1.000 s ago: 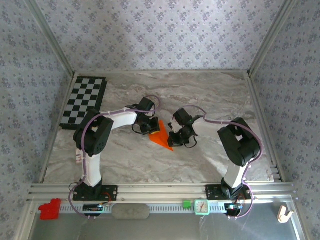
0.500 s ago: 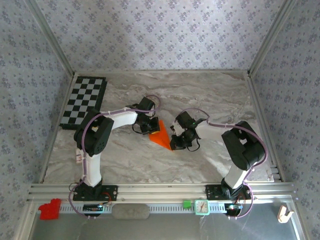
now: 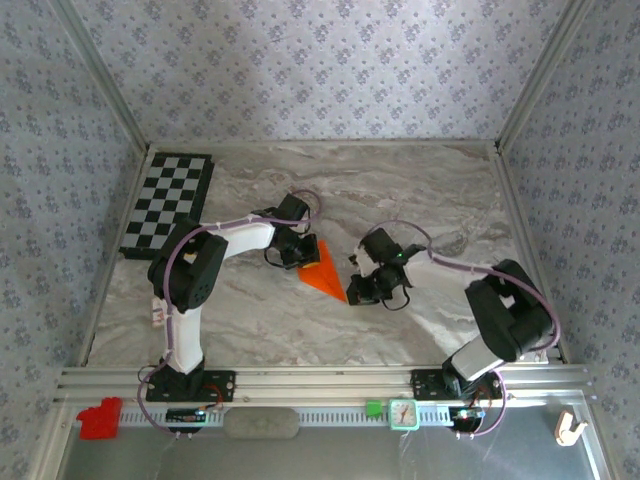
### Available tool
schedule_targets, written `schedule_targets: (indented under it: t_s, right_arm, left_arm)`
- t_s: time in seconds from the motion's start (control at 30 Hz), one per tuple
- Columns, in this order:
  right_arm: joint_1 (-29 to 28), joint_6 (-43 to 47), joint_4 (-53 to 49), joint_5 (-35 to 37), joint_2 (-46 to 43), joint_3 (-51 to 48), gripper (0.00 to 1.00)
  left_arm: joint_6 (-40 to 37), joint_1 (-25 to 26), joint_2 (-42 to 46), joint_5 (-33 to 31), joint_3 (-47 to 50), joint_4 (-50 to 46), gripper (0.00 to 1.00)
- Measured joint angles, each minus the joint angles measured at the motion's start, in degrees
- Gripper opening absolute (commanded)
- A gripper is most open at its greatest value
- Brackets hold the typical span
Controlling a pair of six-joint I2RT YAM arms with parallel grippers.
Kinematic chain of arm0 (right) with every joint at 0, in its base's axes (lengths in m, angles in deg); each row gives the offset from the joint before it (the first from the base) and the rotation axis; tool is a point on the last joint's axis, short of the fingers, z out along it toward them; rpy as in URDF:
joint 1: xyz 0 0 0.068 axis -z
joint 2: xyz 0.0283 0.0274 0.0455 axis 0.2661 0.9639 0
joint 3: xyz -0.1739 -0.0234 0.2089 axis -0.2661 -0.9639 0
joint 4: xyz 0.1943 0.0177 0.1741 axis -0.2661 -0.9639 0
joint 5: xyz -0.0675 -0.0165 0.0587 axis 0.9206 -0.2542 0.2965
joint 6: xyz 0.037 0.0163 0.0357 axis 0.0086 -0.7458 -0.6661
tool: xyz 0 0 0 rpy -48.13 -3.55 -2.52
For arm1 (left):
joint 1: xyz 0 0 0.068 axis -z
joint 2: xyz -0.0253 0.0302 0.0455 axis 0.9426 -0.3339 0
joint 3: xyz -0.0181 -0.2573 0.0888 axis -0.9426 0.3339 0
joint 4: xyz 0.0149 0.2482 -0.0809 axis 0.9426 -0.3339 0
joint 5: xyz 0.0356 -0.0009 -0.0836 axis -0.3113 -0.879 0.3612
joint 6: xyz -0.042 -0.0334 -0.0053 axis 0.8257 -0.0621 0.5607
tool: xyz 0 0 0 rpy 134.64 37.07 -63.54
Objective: Fold a paper plane with a square sheet of paper (pick it up from the middle)
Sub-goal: Fourth fold the wing at the center of the table.
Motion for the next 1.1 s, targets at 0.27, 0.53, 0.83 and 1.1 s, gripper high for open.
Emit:
schedule_targets:
  t_s: [0.27,0.53,0.83,1.1]
  right_arm:
    - [1.55,-5.29,13.38,1.22,-2.62,0.04,0.32]
    - [4.46,-3.98,17.53,1.66,2.29,1.95,0.47]
    - [4.76,0.17,20.15,-2.99,9.55,6.10,0.42]
    - [5.16,2.08,22.64,-6.21,14.23,8.00,0.26]
  left_arm:
    - [1.42,-0.37,2.97,0.24,0.09,1.01,0.29]
    - [5.86,-3.65,16.20,-1.66,10.21,10.40,0.48]
    - [12.44,-8.72,25.57,-3.28,26.27,20.33,0.63]
    - [15.96,-9.86,29.59,-3.37,31.76,26.51,0.69]
